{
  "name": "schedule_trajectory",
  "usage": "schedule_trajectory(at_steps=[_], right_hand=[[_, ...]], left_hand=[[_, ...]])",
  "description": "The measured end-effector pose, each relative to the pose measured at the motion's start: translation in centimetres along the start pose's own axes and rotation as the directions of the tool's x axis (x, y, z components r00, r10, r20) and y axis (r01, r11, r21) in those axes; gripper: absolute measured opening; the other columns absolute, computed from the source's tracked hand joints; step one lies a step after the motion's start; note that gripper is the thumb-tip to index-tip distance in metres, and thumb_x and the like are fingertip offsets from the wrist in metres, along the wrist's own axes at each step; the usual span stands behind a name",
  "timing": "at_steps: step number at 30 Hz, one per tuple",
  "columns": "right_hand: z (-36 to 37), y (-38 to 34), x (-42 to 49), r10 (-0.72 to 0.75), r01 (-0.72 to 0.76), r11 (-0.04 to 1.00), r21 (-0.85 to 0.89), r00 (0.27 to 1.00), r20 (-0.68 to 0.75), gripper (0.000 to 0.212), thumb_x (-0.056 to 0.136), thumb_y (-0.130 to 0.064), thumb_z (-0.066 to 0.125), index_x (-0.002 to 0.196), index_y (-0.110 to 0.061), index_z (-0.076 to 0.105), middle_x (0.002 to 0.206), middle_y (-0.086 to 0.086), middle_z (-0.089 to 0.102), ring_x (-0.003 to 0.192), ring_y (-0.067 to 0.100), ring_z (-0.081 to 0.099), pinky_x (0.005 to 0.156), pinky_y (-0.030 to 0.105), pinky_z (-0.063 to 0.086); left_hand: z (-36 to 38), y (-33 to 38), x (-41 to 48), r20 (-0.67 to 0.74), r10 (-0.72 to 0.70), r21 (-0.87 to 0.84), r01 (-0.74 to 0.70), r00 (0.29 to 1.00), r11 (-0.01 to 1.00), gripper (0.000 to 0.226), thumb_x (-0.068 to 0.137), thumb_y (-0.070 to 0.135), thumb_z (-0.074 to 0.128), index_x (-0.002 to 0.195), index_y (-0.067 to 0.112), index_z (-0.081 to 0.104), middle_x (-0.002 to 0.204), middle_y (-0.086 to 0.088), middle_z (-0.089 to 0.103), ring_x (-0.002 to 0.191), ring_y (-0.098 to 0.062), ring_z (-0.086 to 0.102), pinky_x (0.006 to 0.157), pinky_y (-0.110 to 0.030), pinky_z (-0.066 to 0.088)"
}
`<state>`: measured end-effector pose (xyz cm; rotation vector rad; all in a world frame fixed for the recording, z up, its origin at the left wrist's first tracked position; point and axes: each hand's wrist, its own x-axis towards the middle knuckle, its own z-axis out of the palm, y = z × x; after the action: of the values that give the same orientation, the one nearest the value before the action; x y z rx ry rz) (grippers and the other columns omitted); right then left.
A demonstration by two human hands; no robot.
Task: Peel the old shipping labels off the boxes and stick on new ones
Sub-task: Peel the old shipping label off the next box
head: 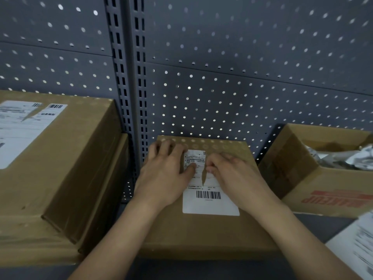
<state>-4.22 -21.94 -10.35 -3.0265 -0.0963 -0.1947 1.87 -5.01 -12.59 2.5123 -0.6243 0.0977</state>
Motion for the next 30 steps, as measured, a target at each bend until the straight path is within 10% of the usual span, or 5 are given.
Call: schedule_trajectory(at_steps=[12,22,30], right_hand=[[-0.4,-0.9,0.3,-0.008,0.025,0.980,-0.196,0.996,0.085,0.030,0.091,-0.005,0.044,0.118,-0.016,0.042,0.107,0.001,0.055,0.083,0.025,0.062,0.073,0.040,0.052],[-0.4,0.7,-0.8,0.016,-0.006,0.986,0.165,0.998,-0.060,0.020,0.101,-0.034,0.045,0.120,-0.029,0.046,0.067,-0.014,0.054,0.063,0.004,0.054,0.060,0.028,0.045],[0.1,0.3,-0.9,-0.055,0.058,0.998,0.028,0.994,-0.090,0.018,0.098,-0.038,0.042,0.103,-0.029,0.058,0.098,-0.011,0.059,0.081,0.014,0.062,0.070,0.036,0.052]], left_hand=[[0.0,0.0,0.0,-0.007,0.012,0.001,-0.012,1.000,1.000,0.049,0.091,0.056,0.046,0.136,0.034,0.040,0.144,0.012,0.032,0.131,-0.017,0.016,0.099,-0.037,0.036],[0.0,-0.1,0.0,-0.011,0.009,-0.003,-0.009,1.000,1.000,0.050,0.092,0.055,0.046,0.136,0.034,0.041,0.145,0.011,0.031,0.132,-0.016,0.016,0.100,-0.037,0.035],[0.0,-0.1,-0.1,-0.009,0.010,-0.007,-0.010,1.000,1.000,0.051,0.092,0.056,0.045,0.137,0.034,0.039,0.145,0.011,0.031,0.132,-0.017,0.016,0.101,-0.038,0.035]])
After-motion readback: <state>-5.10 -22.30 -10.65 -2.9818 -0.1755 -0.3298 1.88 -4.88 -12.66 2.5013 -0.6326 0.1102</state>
